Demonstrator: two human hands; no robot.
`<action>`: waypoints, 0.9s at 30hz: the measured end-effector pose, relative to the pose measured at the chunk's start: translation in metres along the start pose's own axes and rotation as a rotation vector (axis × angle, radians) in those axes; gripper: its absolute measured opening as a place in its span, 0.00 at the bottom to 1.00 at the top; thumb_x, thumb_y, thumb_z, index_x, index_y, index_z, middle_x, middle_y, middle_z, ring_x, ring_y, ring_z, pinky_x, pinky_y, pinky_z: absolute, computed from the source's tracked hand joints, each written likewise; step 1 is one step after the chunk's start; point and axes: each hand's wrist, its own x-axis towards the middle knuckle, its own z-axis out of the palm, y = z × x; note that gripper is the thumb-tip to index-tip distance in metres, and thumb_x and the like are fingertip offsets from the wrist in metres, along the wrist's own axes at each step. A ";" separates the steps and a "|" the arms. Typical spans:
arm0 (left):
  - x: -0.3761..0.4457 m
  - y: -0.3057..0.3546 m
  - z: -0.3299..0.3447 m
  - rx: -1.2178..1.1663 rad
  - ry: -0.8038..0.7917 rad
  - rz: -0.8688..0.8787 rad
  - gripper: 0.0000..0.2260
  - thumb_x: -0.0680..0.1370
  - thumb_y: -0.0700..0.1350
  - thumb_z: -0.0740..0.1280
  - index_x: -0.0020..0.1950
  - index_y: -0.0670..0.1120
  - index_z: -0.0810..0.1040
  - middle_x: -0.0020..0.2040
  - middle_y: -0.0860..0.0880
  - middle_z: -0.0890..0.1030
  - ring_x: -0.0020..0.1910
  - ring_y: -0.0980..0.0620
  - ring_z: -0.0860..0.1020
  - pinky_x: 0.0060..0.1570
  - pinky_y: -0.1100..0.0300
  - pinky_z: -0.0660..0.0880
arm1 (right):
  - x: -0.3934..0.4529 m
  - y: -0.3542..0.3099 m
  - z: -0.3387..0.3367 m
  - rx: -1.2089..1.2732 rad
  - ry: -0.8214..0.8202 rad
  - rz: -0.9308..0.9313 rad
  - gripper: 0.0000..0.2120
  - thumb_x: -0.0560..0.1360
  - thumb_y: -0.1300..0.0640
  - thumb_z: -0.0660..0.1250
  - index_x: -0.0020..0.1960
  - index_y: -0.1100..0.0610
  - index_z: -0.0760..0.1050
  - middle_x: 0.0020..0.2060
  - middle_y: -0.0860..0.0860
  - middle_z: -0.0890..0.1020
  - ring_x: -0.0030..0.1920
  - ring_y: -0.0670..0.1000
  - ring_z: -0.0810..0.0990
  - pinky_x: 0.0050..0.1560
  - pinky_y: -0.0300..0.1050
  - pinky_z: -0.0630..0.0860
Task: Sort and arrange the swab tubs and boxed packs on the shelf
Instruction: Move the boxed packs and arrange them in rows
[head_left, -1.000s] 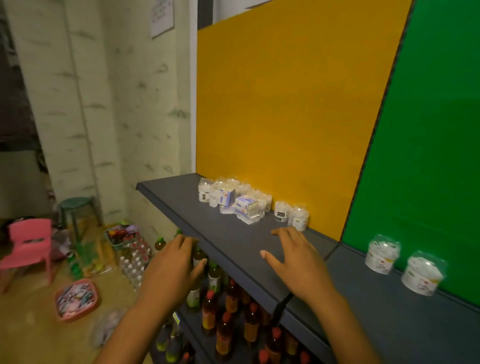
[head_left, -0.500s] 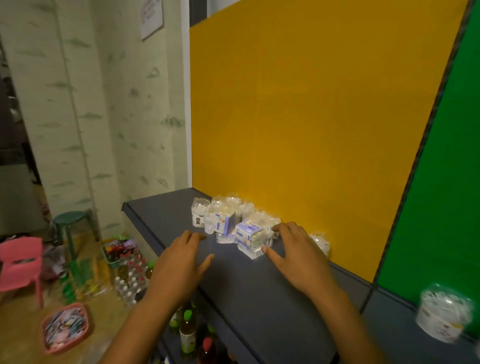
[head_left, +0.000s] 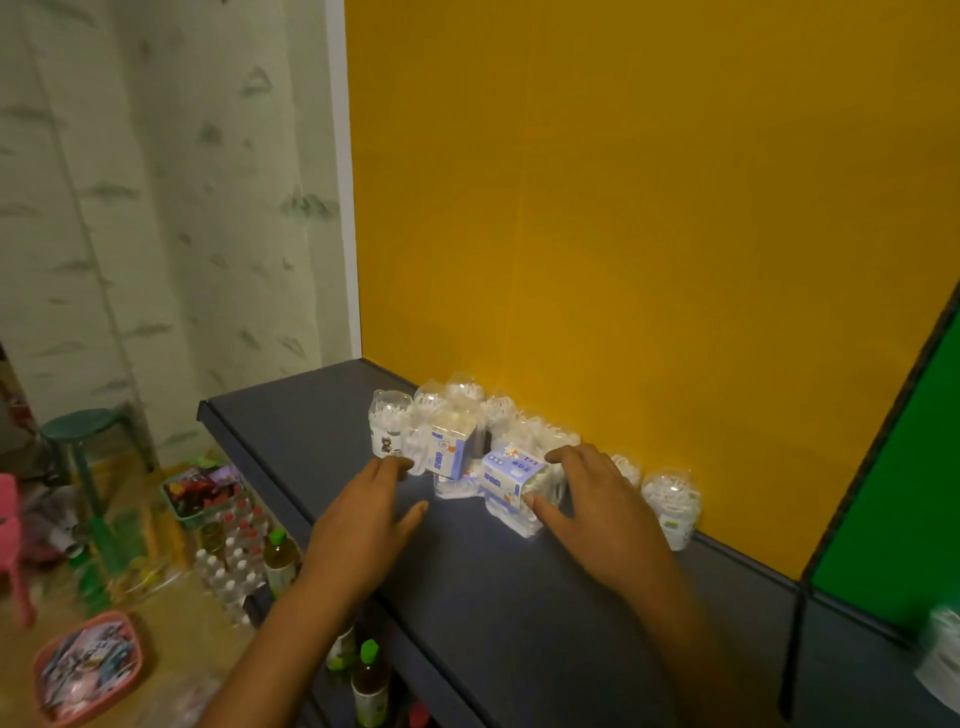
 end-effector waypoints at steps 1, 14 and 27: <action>0.008 -0.006 0.002 -0.018 -0.011 0.013 0.22 0.77 0.55 0.66 0.68 0.53 0.67 0.66 0.53 0.72 0.61 0.52 0.74 0.56 0.54 0.76 | 0.004 -0.002 0.002 -0.008 -0.001 0.023 0.25 0.77 0.37 0.61 0.70 0.46 0.64 0.68 0.45 0.69 0.67 0.46 0.69 0.58 0.40 0.70; 0.103 -0.044 0.027 -0.189 -0.130 0.163 0.35 0.71 0.55 0.74 0.73 0.49 0.63 0.72 0.49 0.68 0.71 0.49 0.62 0.67 0.53 0.65 | 0.037 -0.022 0.030 -0.028 0.072 0.204 0.26 0.75 0.37 0.64 0.69 0.47 0.65 0.67 0.46 0.69 0.65 0.47 0.70 0.60 0.43 0.72; 0.134 -0.044 0.050 -0.096 -0.133 0.277 0.36 0.62 0.62 0.77 0.63 0.52 0.68 0.64 0.52 0.71 0.64 0.49 0.64 0.58 0.54 0.66 | 0.031 -0.020 0.024 -0.074 0.113 0.297 0.25 0.75 0.36 0.64 0.66 0.46 0.67 0.64 0.44 0.70 0.60 0.46 0.72 0.52 0.42 0.75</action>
